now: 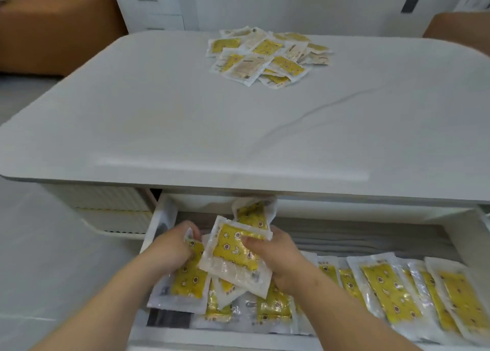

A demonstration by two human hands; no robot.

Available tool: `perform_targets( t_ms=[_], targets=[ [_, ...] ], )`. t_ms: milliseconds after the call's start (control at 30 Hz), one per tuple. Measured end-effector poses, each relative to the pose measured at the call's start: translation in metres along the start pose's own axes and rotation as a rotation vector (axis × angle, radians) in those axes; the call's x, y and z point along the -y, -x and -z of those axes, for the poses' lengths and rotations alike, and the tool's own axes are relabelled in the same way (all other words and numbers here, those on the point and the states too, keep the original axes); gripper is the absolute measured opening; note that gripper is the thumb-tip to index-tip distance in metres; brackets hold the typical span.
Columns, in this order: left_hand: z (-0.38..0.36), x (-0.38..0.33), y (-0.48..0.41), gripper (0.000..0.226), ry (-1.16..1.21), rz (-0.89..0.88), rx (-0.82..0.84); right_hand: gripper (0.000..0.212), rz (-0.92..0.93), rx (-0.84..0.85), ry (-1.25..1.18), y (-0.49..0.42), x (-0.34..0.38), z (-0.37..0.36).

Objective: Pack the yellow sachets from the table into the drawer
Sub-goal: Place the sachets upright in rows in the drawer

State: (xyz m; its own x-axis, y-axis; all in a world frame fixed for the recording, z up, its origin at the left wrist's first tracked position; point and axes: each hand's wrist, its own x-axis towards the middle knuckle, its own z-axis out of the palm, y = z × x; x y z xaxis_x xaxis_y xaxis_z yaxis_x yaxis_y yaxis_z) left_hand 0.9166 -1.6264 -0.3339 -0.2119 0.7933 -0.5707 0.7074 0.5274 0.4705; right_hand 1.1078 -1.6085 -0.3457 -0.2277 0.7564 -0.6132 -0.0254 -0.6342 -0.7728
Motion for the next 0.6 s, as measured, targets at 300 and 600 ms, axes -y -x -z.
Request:
perform_targets(
  t_ms=[300,600],
  targets=[
    [-0.006,0.006,0.001,0.058,-0.476,-0.152,0.098,0.021,0.034,-0.024,0.112,0.002,-0.003,0.01],
    [-0.007,-0.006,0.007,0.046,-0.049,-0.326,-0.176,0.029,-0.047,0.028,-0.21,0.008,0.005,0.009]
  ],
)
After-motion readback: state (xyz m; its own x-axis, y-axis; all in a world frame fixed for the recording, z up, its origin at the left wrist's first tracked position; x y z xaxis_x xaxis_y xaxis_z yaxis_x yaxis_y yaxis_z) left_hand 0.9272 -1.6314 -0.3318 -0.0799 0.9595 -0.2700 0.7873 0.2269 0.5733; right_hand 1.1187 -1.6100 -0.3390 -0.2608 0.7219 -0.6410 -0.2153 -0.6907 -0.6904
